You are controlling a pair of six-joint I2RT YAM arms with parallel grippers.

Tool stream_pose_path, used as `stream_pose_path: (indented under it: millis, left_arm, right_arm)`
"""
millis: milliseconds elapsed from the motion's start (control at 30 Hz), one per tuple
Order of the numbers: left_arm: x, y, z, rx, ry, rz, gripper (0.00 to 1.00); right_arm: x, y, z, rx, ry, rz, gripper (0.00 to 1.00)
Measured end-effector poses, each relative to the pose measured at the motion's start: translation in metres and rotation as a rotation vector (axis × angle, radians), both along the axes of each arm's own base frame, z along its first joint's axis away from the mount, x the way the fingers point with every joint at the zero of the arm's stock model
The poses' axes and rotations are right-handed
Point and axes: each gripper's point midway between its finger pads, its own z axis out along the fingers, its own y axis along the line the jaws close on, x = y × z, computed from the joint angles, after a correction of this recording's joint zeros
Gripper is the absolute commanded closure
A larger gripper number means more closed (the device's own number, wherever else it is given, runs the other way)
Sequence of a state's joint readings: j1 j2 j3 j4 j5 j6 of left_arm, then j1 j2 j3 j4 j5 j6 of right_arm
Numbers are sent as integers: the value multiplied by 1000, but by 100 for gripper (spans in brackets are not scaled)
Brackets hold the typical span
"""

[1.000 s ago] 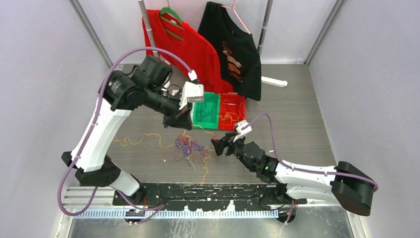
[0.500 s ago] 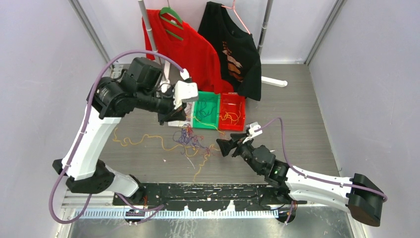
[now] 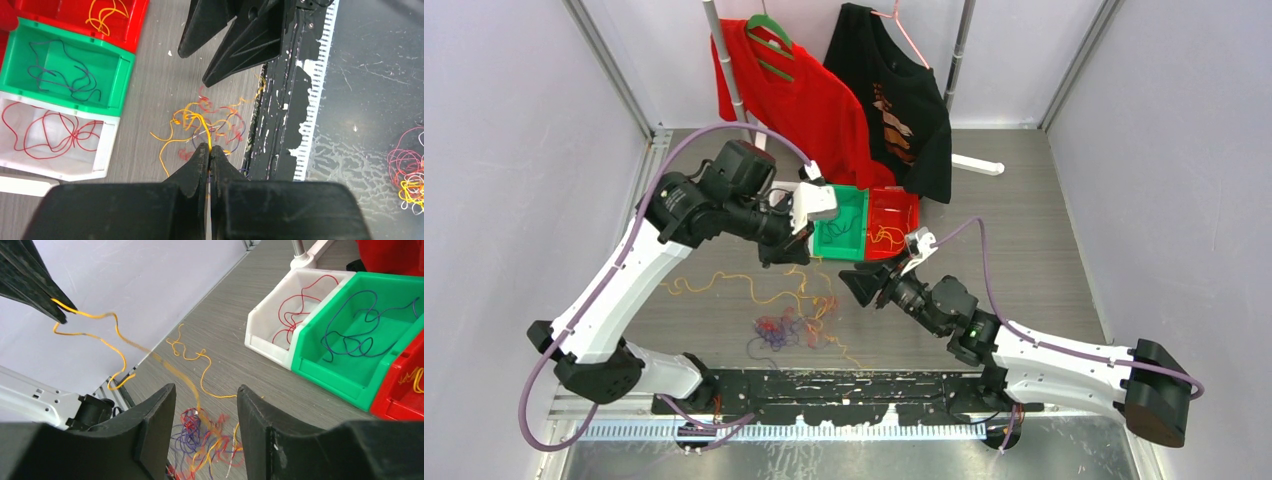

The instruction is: Untangle the cables

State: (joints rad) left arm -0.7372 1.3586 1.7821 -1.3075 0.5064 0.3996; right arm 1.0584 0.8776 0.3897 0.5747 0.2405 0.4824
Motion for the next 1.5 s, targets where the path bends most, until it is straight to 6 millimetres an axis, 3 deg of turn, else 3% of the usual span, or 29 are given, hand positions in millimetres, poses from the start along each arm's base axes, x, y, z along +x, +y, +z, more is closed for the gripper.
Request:
stream_pose_path:
  millis: [100,267,467,767,933,1067,1300,1400,1500]
  left_arm:
    - [0,-1,3,-14,-12,-2,100]
    - [-1,1,8,-28,-30,-2,100]
    - [1,1,25,-58,-77,2,100]
    - [-5,-3,63,-144,-142,-43,100]
    - [-9,-4,90,-205,-200,-66,100]
    - [-8,-2,109,-252,-273,-71,100]
    - [20,-3,144,-333,-471,22,100]
    - [35,-4,165,-366,-550,76,100]
    - [48,-1,201,-421,-650,139,100]
  right_arm:
    - [0,0,-6,-27,16,0,43]
    - [-3,1,-20,-74,48,13,28]
    - [-16,11,-22,-130,18,76,24]
    - [4,43,19,-203,-125,77,28]
    - [20,66,4,-239,-119,85,34]
    - [19,90,-7,-207,-77,163,35]
    - [8,119,-13,-90,8,269,32]
    - [7,119,-16,-73,24,265,30]
    - [8,112,-31,-93,40,231,30]
